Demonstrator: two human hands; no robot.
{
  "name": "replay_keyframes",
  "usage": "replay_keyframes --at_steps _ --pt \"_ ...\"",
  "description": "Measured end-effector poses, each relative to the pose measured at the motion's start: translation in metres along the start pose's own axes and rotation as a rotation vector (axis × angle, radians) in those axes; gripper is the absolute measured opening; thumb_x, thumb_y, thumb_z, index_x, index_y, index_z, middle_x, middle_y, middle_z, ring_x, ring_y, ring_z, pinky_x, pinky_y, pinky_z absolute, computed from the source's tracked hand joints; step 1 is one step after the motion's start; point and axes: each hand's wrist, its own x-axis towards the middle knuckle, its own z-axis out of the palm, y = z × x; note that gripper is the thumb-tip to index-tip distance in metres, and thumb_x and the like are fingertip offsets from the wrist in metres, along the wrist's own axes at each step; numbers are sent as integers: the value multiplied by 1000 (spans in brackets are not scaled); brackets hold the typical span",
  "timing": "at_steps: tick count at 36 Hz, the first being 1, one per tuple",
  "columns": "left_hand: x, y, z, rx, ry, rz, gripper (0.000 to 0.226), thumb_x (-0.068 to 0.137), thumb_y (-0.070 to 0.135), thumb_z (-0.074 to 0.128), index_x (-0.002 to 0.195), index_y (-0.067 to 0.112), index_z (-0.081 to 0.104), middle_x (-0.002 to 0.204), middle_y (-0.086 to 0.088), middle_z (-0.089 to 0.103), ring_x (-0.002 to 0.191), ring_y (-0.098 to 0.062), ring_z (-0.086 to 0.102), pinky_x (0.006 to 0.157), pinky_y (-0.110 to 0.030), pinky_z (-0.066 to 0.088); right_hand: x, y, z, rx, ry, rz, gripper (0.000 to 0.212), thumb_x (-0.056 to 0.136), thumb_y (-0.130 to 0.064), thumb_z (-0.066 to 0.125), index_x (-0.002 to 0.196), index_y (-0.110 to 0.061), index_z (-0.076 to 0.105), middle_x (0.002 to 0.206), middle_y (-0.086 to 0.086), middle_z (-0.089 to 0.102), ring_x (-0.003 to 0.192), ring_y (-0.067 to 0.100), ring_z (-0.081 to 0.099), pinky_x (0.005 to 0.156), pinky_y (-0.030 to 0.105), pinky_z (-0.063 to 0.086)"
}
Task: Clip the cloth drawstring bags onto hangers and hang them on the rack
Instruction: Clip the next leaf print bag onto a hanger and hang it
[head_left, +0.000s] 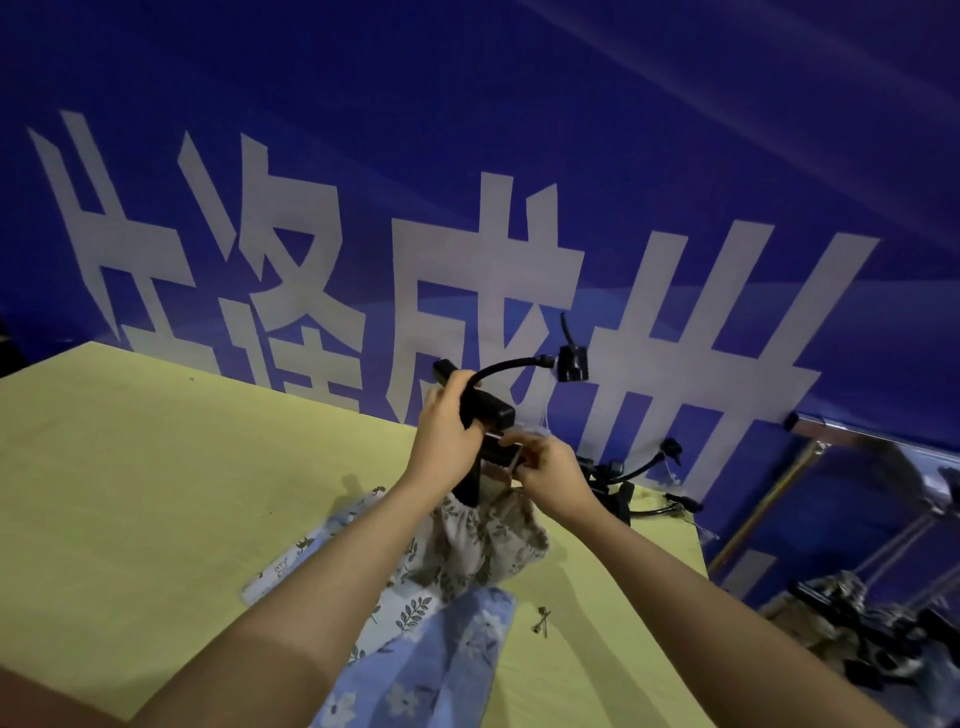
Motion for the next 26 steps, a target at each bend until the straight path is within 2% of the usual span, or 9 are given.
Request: replay_keyframes --at_steps 2,5,8,11,13,16,21,24,26 --pt "2 1 -1 -7 -7 -6 40 91 8 56 123 29 47 115 -7 50 101 -26 57 77 -29 50 1 5 -3 -60 95 -16 32 83 8 49 108 -5 65 121 1 59 103 13 59 83 12 48" --pt "7 8 -5 1 -12 8 42 90 9 58 125 28 47 114 -7 49 101 -26 55 78 -29 47 3 -2 -11 -62 275 -74 19 89 2 48 100 -2 63 109 8 61 75 14 59 65 12 44" --pt "14 19 -11 13 -17 35 46 88 9 59 127 29 46 113 -7 49 102 -26 53 82 -34 48 8 -15 -21 -13 378 -89 7 89 -8 54 90 -8 62 85 4 60 77 23 58 69 33 46" --pt "20 26 -16 40 -25 23 46 87 7 58 126 30 47 112 -7 49 98 -27 55 82 -37 50 14 -27 -31 72 440 -48 34 91 -23 58 59 -18 49 54 -3 48 54 18 49 58 33 39" --pt "23 25 -18 56 -26 4 46 87 6 56 124 31 48 113 -8 49 97 -28 56 83 -41 52 18 -39 -40 210 488 5 45 92 -25 59 51 -8 49 43 1 42 45 16 41 55 35 37" --pt "23 18 -19 105 -44 -23 48 85 1 53 120 34 47 111 -9 51 96 -32 58 76 -46 55 25 -50 -51 346 537 59 43 91 -23 59 67 13 59 51 20 50 52 24 45 58 40 44" --pt "16 3 -17 276 -68 -80 41 83 -2 51 109 29 43 110 -11 53 93 -32 56 73 -45 51 29 -52 -63 351 535 170 27 86 -12 57 65 5 59 49 6 41 51 19 35 51 30 30" --pt "14 3 -16 440 -63 -91 41 83 7 54 116 26 41 116 -12 49 110 -34 45 91 -43 40 29 -48 -63 360 538 204 22 86 -13 59 67 -5 55 54 3 45 53 17 38 51 27 31" --pt "13 6 -17 567 -66 -63 42 81 24 58 119 23 39 122 -14 43 117 -35 37 100 -46 34 29 -48 -62 374 531 241 12 85 -17 64 87 -7 58 71 6 56 62 18 49 55 31 40"
